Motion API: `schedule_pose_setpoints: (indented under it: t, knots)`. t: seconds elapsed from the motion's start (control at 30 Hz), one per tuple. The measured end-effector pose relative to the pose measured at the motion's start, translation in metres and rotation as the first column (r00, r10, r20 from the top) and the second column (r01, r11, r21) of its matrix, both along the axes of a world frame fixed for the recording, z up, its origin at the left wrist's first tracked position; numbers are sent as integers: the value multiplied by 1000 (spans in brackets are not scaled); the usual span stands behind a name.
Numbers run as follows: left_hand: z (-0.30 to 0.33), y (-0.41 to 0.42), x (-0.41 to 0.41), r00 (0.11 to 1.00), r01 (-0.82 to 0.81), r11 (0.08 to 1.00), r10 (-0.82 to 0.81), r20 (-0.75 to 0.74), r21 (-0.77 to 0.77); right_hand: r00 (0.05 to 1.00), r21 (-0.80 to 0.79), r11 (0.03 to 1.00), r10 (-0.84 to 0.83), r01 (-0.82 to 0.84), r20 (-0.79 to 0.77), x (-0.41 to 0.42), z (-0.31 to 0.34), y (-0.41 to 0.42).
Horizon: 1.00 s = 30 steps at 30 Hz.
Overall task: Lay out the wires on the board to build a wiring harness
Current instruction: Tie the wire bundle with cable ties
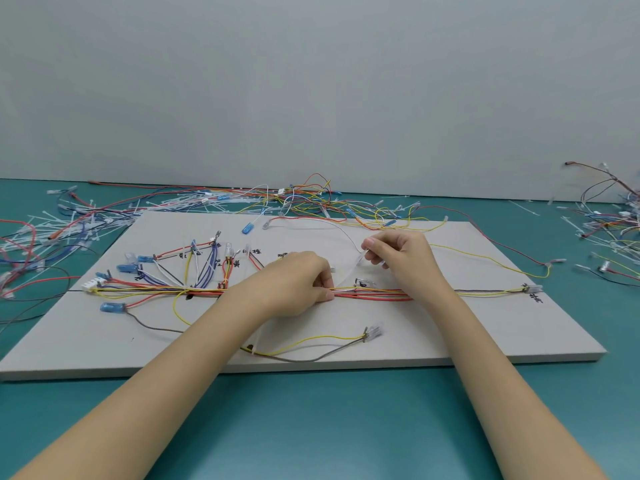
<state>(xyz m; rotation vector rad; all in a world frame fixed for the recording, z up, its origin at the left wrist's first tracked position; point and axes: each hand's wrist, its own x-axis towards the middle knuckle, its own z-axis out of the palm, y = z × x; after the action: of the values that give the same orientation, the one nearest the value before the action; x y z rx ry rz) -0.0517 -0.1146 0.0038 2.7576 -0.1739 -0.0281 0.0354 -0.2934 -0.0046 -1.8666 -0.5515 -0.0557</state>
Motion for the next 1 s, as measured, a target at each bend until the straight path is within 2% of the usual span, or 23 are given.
schedule_pose_setpoints:
  t: [0.07, 0.13, 0.27, 0.33, 0.47, 0.6, 0.73, 0.83, 1.0]
  knots:
    - [1, 1, -1, 1000, -3, 1000, 3, -4, -20, 1000, -3, 1000, 1, -1, 5, 1, 0, 0]
    - [0, -3, -1, 1000, -9, 1000, 9, 4, 23, 1000, -20, 1000, 6, -6, 10, 0, 0, 1]
    - [-8, -12, -1, 1000, -17, 972, 10, 29, 236, 999, -36, 999, -13, 14, 41, 1, -3, 2]
    - [-10, -13, -1, 999, -18, 955, 9, 32, 297, 993, -46, 997, -61, 66, 99, 4, -4, 0]
    - [-11, -14, -1, 1000, -17, 947, 12, 15, 321, 961, -31, 988, -141, 153, 240, 8, -4, -4]
    - [-10, -13, 0, 1000, -24, 956, 25, 1, 291, 969, -132, 990, -19, 53, 246, 5, -5, 0]
    - [-10, -12, 0, 1000, -27, 963, 25, 10, 267, 985, -261, 964, 93, -53, 142, -2, -10, 8]
    - [-7, -8, 0, 998, -29, 992, 22, 59, 123, 987, -281, 952, 144, -118, 74, -7, -9, 11]
    - [1, -9, -2, 985, 24, 994, -5, 174, -110, 990, -307, 944, 137, -118, 42, -9, -8, 11]
